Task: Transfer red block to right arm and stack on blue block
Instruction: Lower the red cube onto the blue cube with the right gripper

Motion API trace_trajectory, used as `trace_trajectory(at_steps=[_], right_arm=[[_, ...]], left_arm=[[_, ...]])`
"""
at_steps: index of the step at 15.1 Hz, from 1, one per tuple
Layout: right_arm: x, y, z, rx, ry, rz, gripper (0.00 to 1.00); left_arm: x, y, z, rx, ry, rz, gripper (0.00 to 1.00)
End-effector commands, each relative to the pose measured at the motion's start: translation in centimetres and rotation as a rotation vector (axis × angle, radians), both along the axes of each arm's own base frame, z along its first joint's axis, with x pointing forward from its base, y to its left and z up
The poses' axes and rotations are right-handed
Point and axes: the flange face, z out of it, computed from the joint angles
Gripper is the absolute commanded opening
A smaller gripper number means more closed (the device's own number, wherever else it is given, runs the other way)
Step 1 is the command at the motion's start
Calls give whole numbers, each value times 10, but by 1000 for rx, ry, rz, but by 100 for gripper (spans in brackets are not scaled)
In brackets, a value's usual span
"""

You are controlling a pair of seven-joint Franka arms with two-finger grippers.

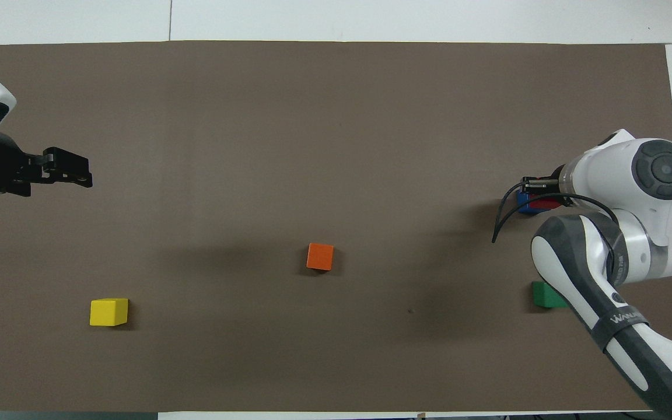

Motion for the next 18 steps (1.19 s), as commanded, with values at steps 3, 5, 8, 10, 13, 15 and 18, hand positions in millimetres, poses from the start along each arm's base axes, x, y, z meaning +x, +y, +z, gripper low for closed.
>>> trace_trajectory(at_steps=[3,5,8,10,13,15,18], right_arm=[[-11,-9,-8,6,-60,-1,0],[-11,-8,-7,18,-58,-6,0],[-11,-11,-7,31,-58,14,0],[-11,-13,-7,86,-59,0,0],[-11,-14,-7,120,-60,10,0],[-12,-15,-8,118,-58,19,0],[-14,-16,-11,118,-53,21,0]], left_arm=[[-3,-3,2,-18,-20,-18,100],[-3,-4,2,-18,-21,-13,100],[-3,-7,8,-18,-22,-14,100],[-6,-15,14,-16,-7,-29,100],[-6,-26,27,-20,-29,-46,100],[-7,-26,26,-19,-22,-48,100],[-8,-26,28,-18,-17,-47,100]])
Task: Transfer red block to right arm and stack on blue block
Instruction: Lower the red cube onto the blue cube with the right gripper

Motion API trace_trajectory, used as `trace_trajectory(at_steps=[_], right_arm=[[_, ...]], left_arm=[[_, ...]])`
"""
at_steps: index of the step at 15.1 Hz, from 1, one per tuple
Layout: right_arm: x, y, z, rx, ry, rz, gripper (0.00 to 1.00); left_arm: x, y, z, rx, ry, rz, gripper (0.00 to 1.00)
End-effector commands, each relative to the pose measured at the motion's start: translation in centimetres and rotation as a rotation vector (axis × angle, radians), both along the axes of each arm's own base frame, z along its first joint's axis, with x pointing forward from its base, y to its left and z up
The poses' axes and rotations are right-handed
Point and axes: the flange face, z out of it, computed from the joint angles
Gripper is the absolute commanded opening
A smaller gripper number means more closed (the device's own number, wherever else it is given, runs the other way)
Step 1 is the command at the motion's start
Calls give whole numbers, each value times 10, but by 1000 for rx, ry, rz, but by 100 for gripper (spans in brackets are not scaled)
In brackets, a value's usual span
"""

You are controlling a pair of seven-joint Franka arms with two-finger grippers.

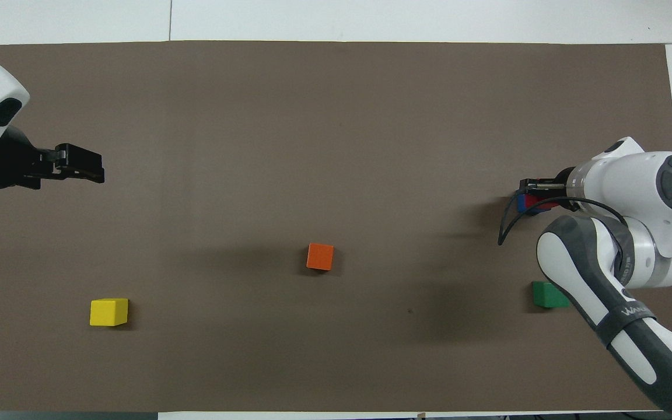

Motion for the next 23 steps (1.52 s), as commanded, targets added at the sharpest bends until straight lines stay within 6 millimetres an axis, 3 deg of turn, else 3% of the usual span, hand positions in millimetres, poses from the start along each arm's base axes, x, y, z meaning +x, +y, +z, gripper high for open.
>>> trace_trajectory(at_steps=[1,5,6,7,9,10,11,15,18,20,23], right_arm=[[-6,-5,3,14,-29,10,0],[-6,-5,3,14,-34,8,0],[-6,-6,4,14,-35,5,8],[-6,-7,3,14,-34,4,28],[-5,-10,4,13,-49,-4,80],[-4,-10,4,13,-53,-6,95],[-4,-10,4,13,-53,-4,100],[-3,-9,5,15,-53,-12,100],[6,-4,20,18,-64,-14,100],[20,-1,54,20,-23,1,100],[39,-3,121,17,18,30,100]], left_arm=[[-4,1,6,-14,9,1,100],[-5,1,6,-14,12,1,100],[-5,1,7,-14,9,1,100],[-4,1,8,-15,3,2,100],[-4,5,9,-13,-1,8,100],[-5,6,10,-15,-3,11,100],[-7,7,12,-13,-2,10,100],[-11,5,13,-12,1,7,100],[-11,8,13,-12,1,12,100],[-11,11,14,-12,-1,16,100],[-11,12,14,-12,-1,18,100]])
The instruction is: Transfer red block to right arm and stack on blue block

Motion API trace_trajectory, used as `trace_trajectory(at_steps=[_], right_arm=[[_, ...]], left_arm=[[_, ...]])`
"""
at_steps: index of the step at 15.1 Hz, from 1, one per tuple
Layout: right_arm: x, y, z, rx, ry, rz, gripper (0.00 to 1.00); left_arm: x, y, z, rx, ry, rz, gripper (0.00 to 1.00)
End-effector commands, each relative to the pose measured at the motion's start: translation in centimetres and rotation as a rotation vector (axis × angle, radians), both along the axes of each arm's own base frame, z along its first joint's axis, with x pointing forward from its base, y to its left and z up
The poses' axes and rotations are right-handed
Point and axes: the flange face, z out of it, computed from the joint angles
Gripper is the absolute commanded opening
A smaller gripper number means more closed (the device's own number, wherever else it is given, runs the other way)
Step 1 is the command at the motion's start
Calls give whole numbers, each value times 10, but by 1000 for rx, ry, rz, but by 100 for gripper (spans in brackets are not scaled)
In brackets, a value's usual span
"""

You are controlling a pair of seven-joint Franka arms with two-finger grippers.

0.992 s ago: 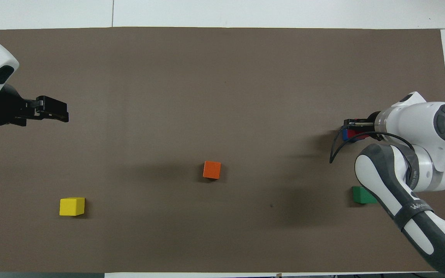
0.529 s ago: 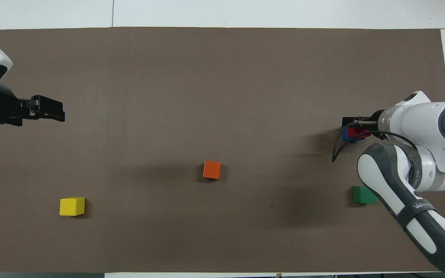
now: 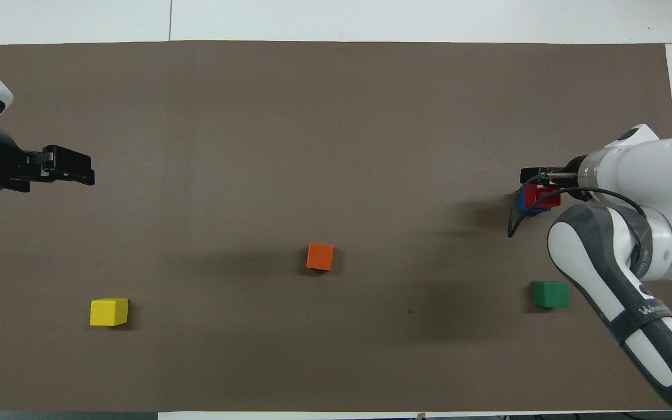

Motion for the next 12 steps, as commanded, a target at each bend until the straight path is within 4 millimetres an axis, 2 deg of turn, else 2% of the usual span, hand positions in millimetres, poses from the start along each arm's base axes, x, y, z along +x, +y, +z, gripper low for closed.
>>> trace_trajectory(at_steps=[1,4,5,8,12], right_arm=[[14,-5,63,13,3,34,100],[12,-6,115,10,31,94,100],[6,-6,134,10,69,103,100],[-25,-7,176,9,123,108,100],[-55,-12,217,30,194,102,100]], left_arm=[[-6,3,3,-12,8,5,100],[-6,3,3,-12,8,5,100],[-7,3,4,-12,6,5,100],[-6,3,3,-12,8,5,100],[-6,3,3,-12,8,5,100]])
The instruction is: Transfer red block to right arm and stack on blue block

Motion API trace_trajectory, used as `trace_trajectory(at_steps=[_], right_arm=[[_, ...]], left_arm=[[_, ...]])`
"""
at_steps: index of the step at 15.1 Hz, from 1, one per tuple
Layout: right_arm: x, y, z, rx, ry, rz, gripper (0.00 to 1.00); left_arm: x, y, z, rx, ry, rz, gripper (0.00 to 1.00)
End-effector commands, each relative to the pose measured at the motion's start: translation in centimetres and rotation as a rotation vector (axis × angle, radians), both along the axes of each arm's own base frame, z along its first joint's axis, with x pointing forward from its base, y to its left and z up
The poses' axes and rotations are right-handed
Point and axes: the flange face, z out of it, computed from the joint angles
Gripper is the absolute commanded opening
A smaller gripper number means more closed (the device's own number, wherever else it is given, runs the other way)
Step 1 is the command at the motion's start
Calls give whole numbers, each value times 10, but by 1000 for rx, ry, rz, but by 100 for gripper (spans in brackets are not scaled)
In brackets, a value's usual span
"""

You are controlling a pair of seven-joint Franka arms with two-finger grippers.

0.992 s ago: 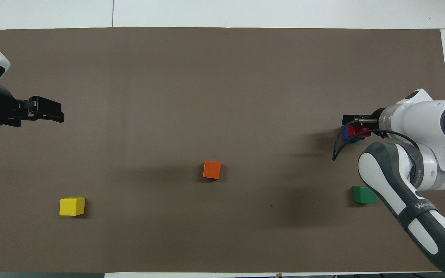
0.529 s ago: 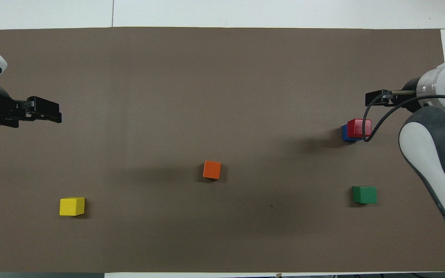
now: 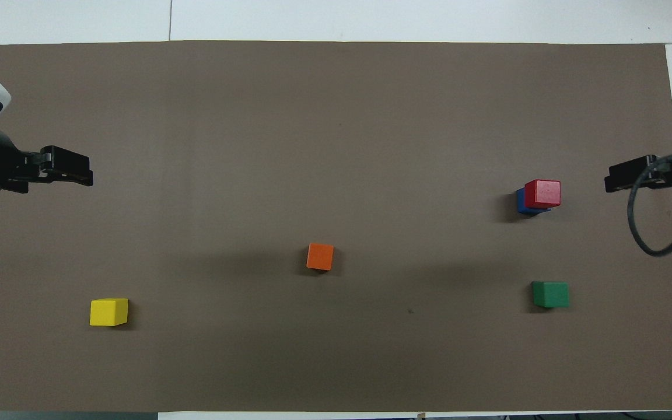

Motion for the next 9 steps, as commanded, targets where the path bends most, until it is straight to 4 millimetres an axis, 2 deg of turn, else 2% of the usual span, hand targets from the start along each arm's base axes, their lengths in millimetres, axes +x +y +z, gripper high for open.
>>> trace_trajectory(at_steps=[1,5,9], right_arm=[[-13,-9,26,24,48,12,100],[-15,-27,32,20,60,48,100],[-9,-29,35,2,43,55,100]], left_arm=[[-6,3,3,-13,6,5,100],[-6,3,3,-13,6,3,100],[-6,3,3,-13,5,5,100]])
